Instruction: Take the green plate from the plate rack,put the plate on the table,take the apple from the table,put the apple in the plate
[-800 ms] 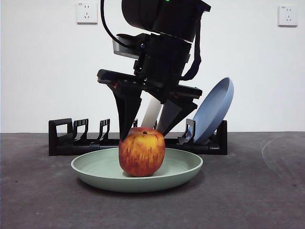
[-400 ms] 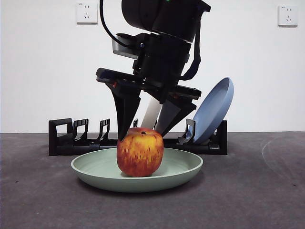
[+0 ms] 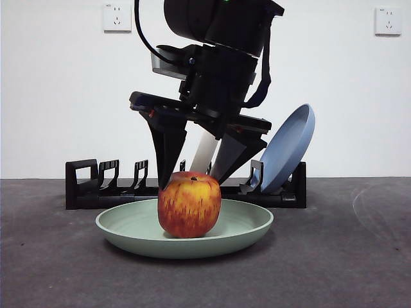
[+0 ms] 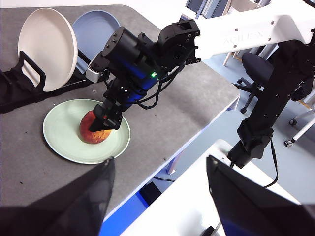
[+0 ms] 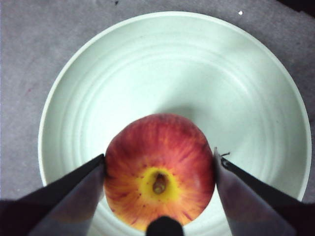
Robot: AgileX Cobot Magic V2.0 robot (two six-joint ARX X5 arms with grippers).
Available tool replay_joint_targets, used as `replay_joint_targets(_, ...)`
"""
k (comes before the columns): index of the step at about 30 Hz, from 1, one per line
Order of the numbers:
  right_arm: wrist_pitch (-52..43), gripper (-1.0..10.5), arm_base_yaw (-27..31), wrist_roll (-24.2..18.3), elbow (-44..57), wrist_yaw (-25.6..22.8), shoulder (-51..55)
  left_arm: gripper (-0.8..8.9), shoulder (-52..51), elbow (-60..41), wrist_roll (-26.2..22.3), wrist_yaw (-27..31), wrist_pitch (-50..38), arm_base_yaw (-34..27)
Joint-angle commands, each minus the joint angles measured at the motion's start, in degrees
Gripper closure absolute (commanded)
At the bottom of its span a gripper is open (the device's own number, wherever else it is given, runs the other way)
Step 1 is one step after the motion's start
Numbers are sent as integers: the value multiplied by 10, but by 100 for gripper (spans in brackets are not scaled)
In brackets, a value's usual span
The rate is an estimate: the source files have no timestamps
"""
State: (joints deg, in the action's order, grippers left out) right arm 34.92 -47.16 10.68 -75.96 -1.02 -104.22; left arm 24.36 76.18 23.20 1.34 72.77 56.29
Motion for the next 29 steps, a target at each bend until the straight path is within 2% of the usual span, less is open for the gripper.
replay_joint_targets(1, -2, 553, 0, -3, 0, 2, -6, 500, 0, -2, 2, 2, -2, -1)
replay_joint_targets(4, -1, 466, 0, -1, -1, 2, -6, 500, 0, -2, 2, 1, -2, -1)
replay_joint_targets(14, 23, 466, 0, 13, -14, 2, -6, 500, 0, -2, 2, 2, -2, -1)
replay_joint_targets(18, 80, 466, 0, 12, -57, -2, -3, 500, 0, -2, 2, 2, -2, -1)
replay_joint_targets(22, 159, 468, 0, -8, -120, -17, 16, 500, 0, -2, 2, 2, -5, -1)
replay_joint_targets(25, 199, 469, -2, -23, -142, -29, 60, 500, 0, -2, 2, 7, -9, -1)
replay_joint_targets(29, 239, 470, -2, -24, -141, -29, 142, 500, 0, -2, 2, 44, -19, -1)
